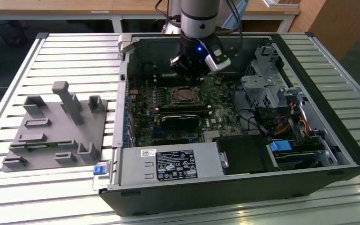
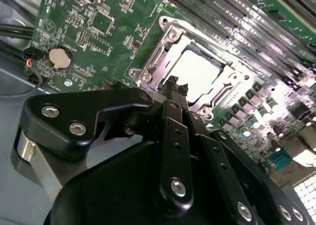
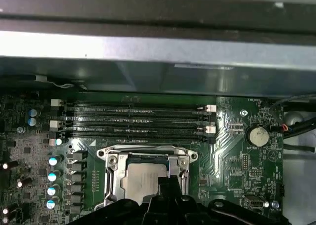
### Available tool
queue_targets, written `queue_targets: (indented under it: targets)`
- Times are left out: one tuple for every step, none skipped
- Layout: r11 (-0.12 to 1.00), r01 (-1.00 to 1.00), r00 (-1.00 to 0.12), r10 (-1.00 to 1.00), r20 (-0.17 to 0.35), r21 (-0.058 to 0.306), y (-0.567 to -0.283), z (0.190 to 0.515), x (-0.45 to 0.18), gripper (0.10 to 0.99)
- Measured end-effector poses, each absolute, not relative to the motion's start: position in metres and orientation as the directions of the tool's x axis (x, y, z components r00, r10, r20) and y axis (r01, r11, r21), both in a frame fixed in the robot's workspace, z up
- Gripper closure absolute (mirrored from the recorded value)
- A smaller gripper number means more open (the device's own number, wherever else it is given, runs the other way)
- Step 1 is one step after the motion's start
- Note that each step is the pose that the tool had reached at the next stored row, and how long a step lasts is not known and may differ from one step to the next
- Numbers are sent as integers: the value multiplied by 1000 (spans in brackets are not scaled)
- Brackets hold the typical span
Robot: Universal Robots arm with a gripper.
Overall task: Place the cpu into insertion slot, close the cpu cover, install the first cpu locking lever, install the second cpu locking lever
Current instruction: 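Install the second cpu locking lever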
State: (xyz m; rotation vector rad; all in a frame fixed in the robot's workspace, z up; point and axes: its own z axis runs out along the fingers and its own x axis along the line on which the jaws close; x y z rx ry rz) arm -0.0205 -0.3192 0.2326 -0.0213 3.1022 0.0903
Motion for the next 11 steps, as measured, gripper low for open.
queue_targets:
  targets:
    - [998, -15, -999, -13, -36, 59, -320, 233, -20, 980]
    - [998, -15, -999, -12, -35, 60, -321, 233, -20, 980]
    - [998, -14, -999, -12, -34, 60, -322, 233, -20, 980]
    - [998, -14, -999, -12, -34, 60, -324, 233, -20, 980]
    - [998, -14, -999, -12, -34, 61, -325, 233, -20, 980]
    - [998, -14, -999, -12, -34, 61, -327, 233, -20, 980]
    - [998, -14, -999, -12, -34, 61, -329, 233, -20, 980]
    - [998, -14, -999, -12, -34, 62, -331, 233, -20, 980]
    - [998, -14, -999, -12, -34, 61, -332, 233, -20, 980]
    - [998, -15, -999, -12, -34, 62, -334, 233, -20, 980]
    - [998, -14, -999, -12, -34, 62, -335, 233, -20, 980]
